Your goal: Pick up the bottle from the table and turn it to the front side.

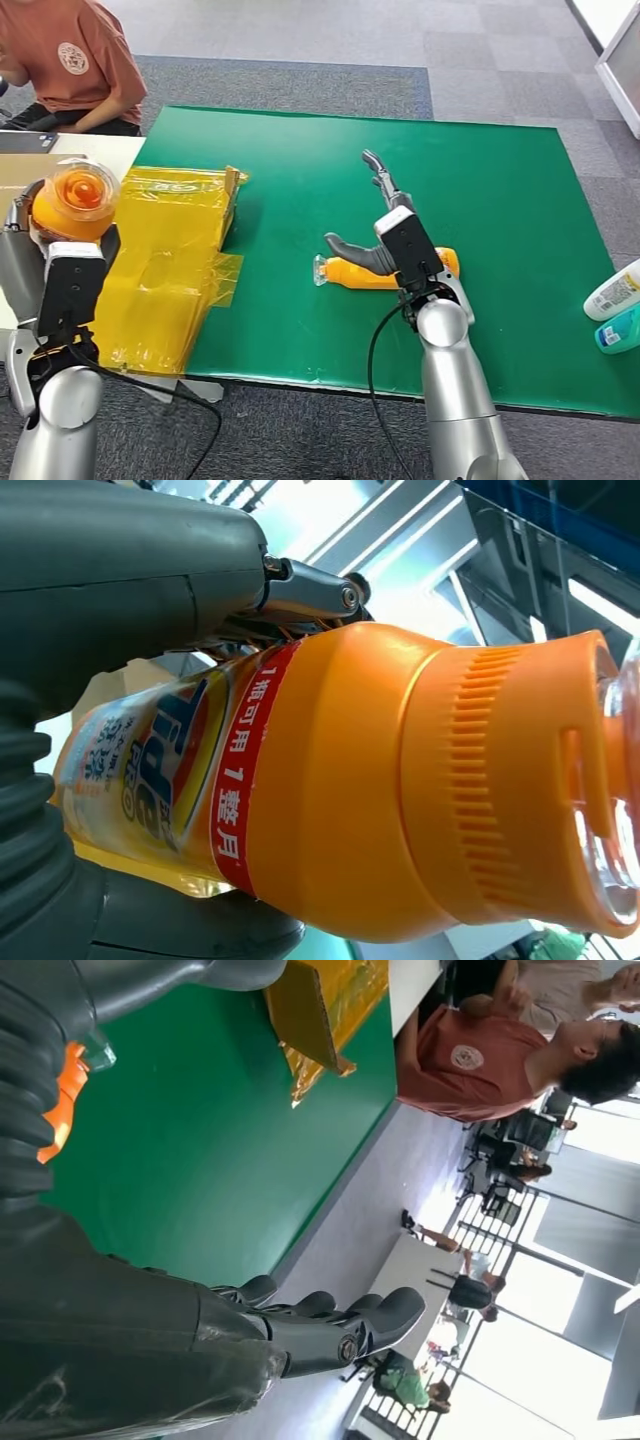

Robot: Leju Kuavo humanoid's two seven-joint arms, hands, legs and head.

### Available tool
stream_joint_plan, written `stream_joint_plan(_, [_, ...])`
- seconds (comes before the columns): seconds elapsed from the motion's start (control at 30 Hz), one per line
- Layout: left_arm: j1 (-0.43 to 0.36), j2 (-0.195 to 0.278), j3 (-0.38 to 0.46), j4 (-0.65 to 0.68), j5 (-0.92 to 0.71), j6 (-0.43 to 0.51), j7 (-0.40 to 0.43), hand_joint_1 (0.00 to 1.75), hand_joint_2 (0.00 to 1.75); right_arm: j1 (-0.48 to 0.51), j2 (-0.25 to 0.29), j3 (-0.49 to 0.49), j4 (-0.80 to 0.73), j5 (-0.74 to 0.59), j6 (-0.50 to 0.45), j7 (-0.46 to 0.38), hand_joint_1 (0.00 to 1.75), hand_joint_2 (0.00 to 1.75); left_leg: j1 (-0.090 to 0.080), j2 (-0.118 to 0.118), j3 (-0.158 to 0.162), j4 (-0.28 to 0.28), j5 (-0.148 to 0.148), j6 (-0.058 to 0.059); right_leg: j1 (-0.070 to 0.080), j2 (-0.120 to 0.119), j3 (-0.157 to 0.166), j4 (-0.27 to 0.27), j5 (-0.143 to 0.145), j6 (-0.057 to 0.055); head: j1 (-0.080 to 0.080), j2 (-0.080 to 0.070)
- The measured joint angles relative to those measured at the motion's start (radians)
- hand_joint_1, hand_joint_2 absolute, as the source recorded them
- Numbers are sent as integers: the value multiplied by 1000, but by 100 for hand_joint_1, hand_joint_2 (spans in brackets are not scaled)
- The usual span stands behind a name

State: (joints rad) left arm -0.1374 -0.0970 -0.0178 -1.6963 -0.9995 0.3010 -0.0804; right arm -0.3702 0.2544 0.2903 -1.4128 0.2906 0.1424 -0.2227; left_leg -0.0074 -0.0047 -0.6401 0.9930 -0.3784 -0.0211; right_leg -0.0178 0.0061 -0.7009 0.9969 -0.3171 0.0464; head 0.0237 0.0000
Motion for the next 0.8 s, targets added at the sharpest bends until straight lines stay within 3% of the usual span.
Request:
stream_joint_plan(0.2, [13,7,12,38,-95,27,32,175,175,7,-4,-10,-7,-10,-7,-1,0,175,0,0,0,0,0,0,0,0,0,0,0,0,0,0])
stream_joint_plan(0.37, [15,42,12,223,-301,222,87,175,175,6,-16,-14,-7,-48,-36,-1,0,175,0,0,0,0,0,0,0,0,0,0,0,0,0,0])
stream_joint_plan(0.43, [10,57,13,298,-355,256,118,175,175,4,-21,-15,-7,-59,-48,-1,0,175,0,0,0,0,0,0,0,0,0,0,0,0,0,0])
stream_joint_plan(0.8, [-44,136,8,594,-425,247,164,175,175,-10,-56,-12,2,-111,-91,-11,0,175,0,0,0,0,0,0,0,0,-1,0,0,0,0,0])
